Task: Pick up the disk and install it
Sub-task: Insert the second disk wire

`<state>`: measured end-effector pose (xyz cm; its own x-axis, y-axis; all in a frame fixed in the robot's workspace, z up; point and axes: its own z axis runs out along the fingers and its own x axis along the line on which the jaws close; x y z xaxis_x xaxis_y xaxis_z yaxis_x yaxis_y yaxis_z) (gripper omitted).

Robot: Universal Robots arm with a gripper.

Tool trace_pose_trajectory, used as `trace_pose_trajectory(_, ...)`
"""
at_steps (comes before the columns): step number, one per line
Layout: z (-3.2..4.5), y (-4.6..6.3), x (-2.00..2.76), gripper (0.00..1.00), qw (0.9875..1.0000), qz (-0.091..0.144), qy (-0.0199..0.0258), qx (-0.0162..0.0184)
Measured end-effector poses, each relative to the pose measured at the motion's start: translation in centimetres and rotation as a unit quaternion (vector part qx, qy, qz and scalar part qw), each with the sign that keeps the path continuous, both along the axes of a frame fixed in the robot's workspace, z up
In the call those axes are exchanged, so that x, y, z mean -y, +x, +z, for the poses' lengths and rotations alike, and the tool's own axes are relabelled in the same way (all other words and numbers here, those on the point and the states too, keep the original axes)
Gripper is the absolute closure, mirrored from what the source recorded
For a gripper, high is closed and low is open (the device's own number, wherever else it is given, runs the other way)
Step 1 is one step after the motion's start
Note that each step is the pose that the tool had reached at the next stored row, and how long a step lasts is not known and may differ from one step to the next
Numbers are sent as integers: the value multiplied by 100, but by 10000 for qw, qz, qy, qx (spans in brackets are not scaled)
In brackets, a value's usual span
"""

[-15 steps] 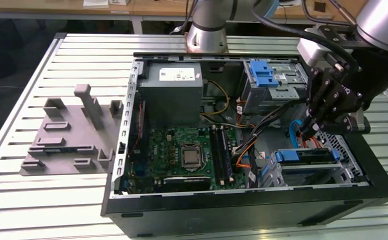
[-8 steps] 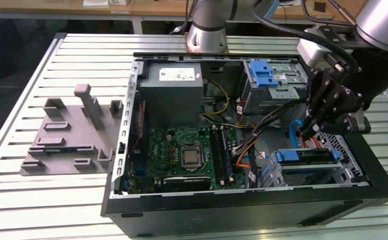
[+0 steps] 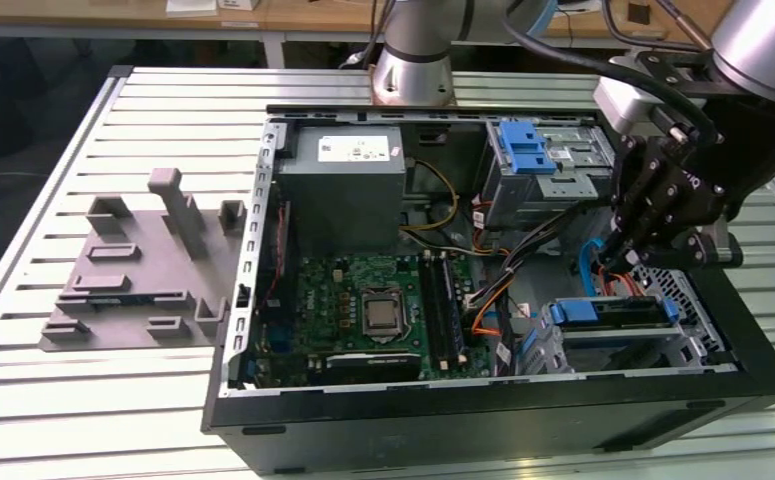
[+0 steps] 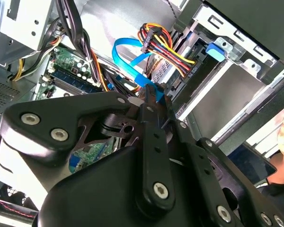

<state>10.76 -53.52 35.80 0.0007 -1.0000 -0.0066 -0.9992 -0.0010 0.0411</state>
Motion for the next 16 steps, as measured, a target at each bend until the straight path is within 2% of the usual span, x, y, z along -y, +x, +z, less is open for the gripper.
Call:
trace_pose_trajectory(2,-7,-1,-1,79,10000,5,1,12)
trace_pose_trajectory(3,-11,-6,0,84,10000,8,1,32)
trace_pose_trajectory(12,-42,-88,34,84,9998,28,3,217)
trace_pose_trajectory(16,-64,-114,58,84,9996,38,5,273)
